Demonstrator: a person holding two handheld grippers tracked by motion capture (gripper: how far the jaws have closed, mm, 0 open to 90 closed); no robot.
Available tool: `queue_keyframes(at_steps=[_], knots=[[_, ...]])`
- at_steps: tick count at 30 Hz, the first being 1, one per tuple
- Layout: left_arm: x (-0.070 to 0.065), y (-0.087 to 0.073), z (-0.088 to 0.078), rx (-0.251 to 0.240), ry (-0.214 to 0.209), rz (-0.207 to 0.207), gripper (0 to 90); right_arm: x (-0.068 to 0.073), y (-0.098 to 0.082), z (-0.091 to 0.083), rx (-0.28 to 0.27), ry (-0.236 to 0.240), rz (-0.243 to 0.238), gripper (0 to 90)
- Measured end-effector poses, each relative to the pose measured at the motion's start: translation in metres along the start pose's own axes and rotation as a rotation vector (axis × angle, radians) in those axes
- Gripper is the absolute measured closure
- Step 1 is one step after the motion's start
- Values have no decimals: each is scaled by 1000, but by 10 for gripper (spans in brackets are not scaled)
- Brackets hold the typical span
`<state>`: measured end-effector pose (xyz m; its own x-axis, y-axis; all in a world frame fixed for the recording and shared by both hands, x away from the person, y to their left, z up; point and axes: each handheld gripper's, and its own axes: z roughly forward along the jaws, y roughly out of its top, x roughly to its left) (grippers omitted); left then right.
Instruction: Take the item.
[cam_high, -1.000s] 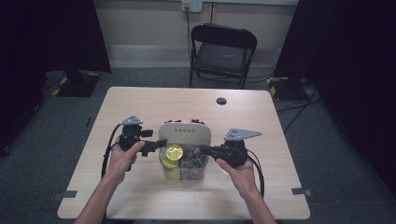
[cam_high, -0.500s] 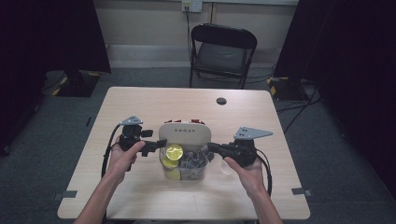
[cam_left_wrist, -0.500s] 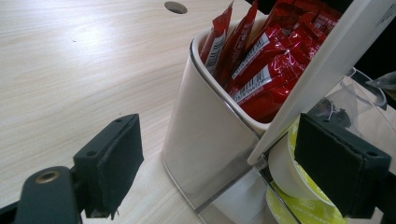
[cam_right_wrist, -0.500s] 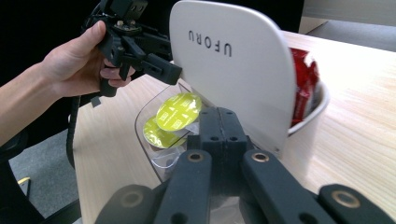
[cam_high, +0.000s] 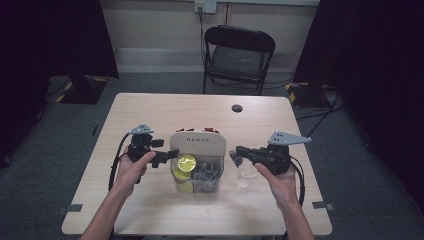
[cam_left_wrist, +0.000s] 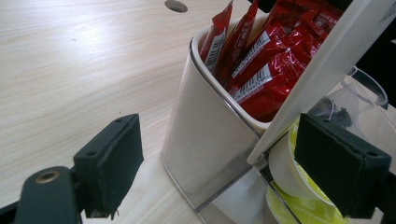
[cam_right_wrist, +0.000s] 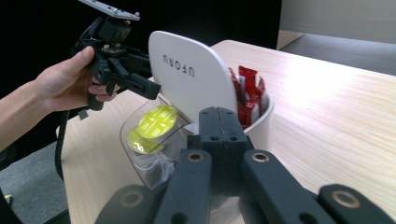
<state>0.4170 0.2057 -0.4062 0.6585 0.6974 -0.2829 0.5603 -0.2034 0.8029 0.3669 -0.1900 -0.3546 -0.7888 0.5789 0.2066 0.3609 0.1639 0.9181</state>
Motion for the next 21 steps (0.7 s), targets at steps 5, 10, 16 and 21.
queue_keyframes(at_steps=[5, 10, 16, 21], knots=[[0, 0, 0, 0, -2, -1, 150, -4, -3, -5, 5, -19, 4, 900], [0, 0, 0, 1, -1, -1, 150, -10, -10, -7, 20, -40, 17, 900], [0, -1, 0, 4, 6, 2, 151, -18, -18, -12, 24, -73, 32, 900], [0, -2, 0, 1, 3, -4, 151, -23, -26, -13, 36, -91, 41, 900]])
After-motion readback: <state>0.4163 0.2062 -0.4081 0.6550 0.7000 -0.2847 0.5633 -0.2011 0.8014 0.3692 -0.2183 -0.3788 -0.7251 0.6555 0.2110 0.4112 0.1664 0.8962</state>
